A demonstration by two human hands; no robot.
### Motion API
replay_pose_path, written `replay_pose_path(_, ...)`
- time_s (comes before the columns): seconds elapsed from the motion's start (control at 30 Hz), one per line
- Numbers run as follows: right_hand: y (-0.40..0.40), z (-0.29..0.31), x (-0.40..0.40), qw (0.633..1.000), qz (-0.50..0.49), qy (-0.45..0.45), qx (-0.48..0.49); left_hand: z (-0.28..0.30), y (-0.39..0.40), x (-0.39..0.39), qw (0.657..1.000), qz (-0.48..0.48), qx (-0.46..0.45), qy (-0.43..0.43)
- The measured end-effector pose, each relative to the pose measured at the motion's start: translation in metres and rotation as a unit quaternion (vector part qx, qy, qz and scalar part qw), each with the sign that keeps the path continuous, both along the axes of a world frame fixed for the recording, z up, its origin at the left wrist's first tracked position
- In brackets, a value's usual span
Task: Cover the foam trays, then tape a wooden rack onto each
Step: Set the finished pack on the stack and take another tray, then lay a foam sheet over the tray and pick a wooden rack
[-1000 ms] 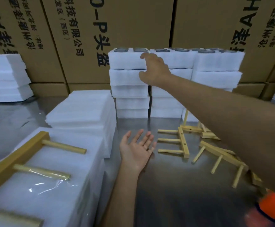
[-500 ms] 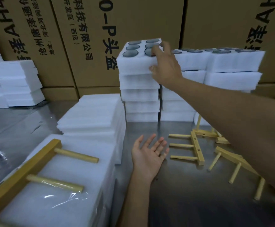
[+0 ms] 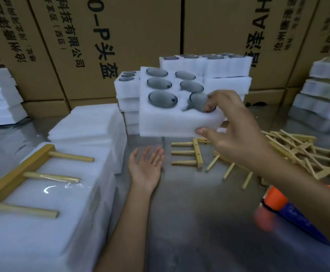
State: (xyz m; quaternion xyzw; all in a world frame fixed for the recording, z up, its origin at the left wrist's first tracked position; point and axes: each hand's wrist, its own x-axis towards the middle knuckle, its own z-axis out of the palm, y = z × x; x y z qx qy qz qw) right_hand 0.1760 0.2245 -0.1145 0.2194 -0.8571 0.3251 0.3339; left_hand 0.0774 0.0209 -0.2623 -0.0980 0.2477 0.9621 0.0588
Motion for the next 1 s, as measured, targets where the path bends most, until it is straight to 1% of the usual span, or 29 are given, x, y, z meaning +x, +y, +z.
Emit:
replay_pose_path(0.07, 0.012, -0.023, 0.032, 0.999, 0.004, -0.04, 0.029, 0.0, 0.0, 0.01, 0.999, 0.0, -0.033, 0.021)
replay_pose_path(0.2, 0.022, -0.068, 0.089, 0.991, 0.036, -0.119, 0.046, 0.002, -0.006, 0.029, 0.998, -0.025, -0.051, -0.002)
replay_pose_path(0.3, 0.021, -0.094, 0.118, 0.984, 0.018, -0.17, 0.056, 0.01, -0.004, 0.038, 0.996, -0.025, -0.08, 0.022)
replay_pose_path(0.33, 0.022, -0.1, 0.124, 0.982, 0.005, -0.181, 0.049, 0.012, 0.001, 0.041, 0.994, -0.029, -0.103, 0.02)
replay_pose_path(0.47, 0.025, -0.113, 0.13, 0.98, -0.023, -0.193, 0.029, 0.015, 0.02, 0.054, 0.981, -0.098, -0.17, 0.007)
replay_pose_path(0.57, 0.025, -0.12, 0.126, 0.976, -0.026, -0.217, 0.014, 0.013, 0.021, 0.051, 0.977, -0.04, -0.209, 0.015)
replay_pose_path(0.63, 0.024, -0.126, 0.122, 0.974, -0.026, -0.225, 0.015, 0.011, 0.021, 0.047, 0.958, 0.024, -0.281, 0.044)
replay_pose_path(0.7, 0.022, -0.128, 0.119, 0.975, -0.028, -0.222, 0.013, 0.007, 0.019, 0.045, 0.936, 0.054, -0.342, 0.062)
replay_pose_path(0.77, 0.02, -0.125, 0.116, 0.973, -0.021, -0.227, 0.014, 0.007, 0.017, 0.046, 0.928, 0.044, -0.366, 0.058)
replay_pose_path(0.87, 0.016, -0.111, 0.112, 0.967, -0.01, -0.246, 0.07, 0.005, 0.01, 0.044, 0.907, 0.025, -0.416, 0.065)
replay_pose_path(1.0, -0.001, -0.087, 0.096, 0.971, -0.017, -0.235, 0.047, 0.005, 0.004, 0.042, 0.875, -0.018, -0.476, 0.085)
